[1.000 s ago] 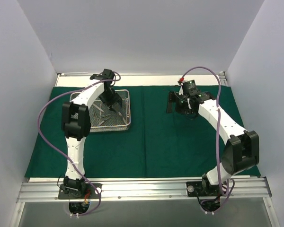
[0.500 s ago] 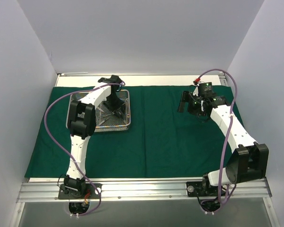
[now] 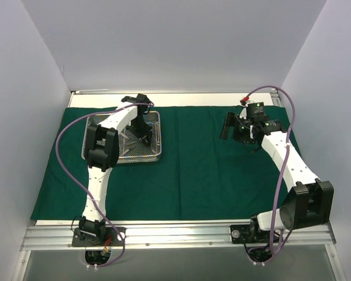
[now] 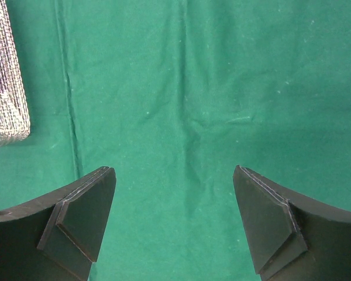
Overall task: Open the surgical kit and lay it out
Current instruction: Pick up the medical item from the container.
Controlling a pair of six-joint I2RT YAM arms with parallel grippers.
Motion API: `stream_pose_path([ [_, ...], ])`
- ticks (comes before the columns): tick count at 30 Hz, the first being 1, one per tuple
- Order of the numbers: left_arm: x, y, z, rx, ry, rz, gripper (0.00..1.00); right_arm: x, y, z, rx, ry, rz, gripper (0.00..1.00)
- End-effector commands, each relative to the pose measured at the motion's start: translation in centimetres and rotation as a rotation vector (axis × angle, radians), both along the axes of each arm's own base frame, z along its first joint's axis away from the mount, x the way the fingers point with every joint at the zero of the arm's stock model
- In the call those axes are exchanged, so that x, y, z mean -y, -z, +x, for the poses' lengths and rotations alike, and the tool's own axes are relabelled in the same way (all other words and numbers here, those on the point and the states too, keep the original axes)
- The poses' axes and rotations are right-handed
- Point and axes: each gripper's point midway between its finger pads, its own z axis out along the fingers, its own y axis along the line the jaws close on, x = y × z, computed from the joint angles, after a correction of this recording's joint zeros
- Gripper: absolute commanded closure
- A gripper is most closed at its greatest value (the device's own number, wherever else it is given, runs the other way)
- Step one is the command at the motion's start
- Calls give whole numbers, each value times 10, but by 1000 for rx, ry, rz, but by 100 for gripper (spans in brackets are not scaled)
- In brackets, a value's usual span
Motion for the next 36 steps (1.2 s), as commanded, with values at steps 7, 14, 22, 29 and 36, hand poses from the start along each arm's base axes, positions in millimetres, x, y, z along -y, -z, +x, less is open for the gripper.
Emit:
stream_pose_path([
  [7, -11, 39, -11, -69, 24, 95, 82, 6, -5, -12, 20, 6, 2, 16],
  [14, -15, 12, 4, 14, 94, 103, 98, 3, -8, -8, 31, -2, 13, 16],
  [22, -16, -21, 12, 92, 151, 101, 98, -1, -11, -4, 34, -9, 29, 17],
  [29, -27, -49, 18, 151, 170, 119, 98, -8, -10, -1, 31, -41, 36, 16],
  [36, -41, -108, 36, 292, 230, 123, 98, -26, -10, 15, 27, -113, 64, 16],
])
